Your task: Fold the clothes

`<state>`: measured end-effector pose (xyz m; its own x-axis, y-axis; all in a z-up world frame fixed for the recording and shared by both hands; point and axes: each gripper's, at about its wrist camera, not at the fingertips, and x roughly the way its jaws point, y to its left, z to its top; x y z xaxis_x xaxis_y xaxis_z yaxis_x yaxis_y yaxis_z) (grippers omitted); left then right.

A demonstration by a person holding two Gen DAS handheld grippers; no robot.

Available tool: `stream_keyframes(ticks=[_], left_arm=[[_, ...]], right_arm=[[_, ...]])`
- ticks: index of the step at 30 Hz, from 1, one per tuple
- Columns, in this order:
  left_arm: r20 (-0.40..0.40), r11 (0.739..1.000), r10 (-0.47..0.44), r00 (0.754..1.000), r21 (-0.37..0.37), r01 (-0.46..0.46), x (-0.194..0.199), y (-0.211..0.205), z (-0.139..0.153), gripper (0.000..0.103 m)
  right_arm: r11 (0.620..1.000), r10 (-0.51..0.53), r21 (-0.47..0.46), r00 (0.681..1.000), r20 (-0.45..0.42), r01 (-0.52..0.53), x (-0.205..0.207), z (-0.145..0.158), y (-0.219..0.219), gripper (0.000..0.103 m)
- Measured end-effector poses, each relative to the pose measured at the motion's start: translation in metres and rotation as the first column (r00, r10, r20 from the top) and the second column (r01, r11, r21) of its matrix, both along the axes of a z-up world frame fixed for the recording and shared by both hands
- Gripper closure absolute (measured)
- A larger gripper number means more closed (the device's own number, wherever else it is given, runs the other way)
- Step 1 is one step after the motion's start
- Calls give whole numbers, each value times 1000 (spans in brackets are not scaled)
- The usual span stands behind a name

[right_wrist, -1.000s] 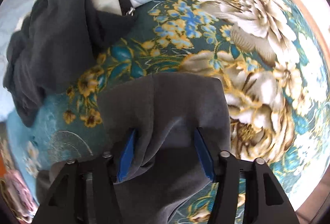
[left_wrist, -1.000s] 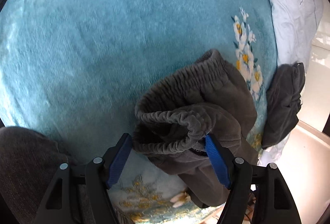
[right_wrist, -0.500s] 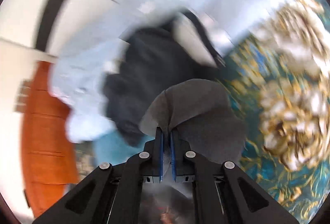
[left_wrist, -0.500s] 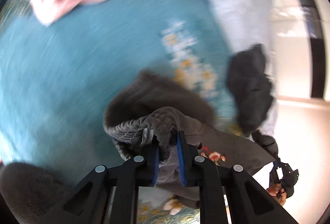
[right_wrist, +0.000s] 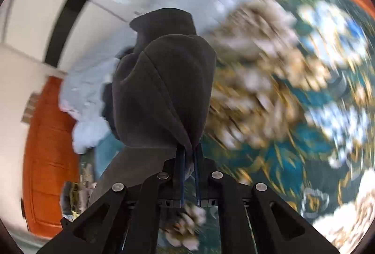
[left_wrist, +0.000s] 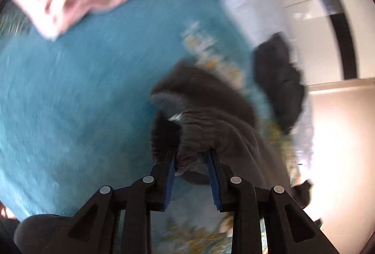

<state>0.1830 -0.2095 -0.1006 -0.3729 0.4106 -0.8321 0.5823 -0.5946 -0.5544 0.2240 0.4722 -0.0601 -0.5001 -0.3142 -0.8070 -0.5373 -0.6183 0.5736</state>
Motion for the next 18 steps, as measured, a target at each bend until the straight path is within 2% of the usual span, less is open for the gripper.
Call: stream_keyframes(ticks=[1,2,4,8,10,11,12,13,14,15,16,17,18], left_arm=[[31,1000,2,1000,7,-2,0,2,-5,73],[29,1000,-2,1000,3,2,0,4,-3,73],[-11,999,-7,1000,-37,6,-2,1,9,74],[-74,993,38,997,-108,-46,2,-10,26,73],[-83,988,97,992,-110,-106,16,-15,23,73],[-79,987,135,988,-71,-141,21,-19,17,73],[-75,985,171,982,-24,-173,24,-23,12,73],[-70,978,207,976,24,-206,27,-26,8,73],[-66,974,227,972,35,-225,29,-28,6,73],[-65,972,236,970,18,-235,29,-28,7,71],[-64,969,245,967,2,-245,29,-27,8,62],[-63,967,254,965,-15,-255,29,-27,10,53],[-59,966,258,964,-19,-259,30,-27,10,52]], right_arm=[[999,-38,-28,999,35,39,15,-19,1,96],[996,-73,-55,995,68,77,30,-36,1,96],[992,-86,-80,992,93,94,43,-49,-3,96],[997,-52,-47,995,80,56,35,-37,-8,93],[998,-49,-42,997,57,52,33,-31,-4,93],[998,-57,-35,997,54,59,33,-31,-1,85],[997,-66,-27,996,52,67,33,-32,2,67],[996,-83,-22,996,43,84,34,-30,3,59],[995,-101,-17,994,32,102,34,-28,4,52],[993,-113,-21,993,21,113,34,-29,5,52],[992,-125,-24,992,17,125,33,-30,7,51],[990,-137,-27,990,14,137,31,-31,8,45],[987,-155,-40,988,10,155,26,-36,10,37]])
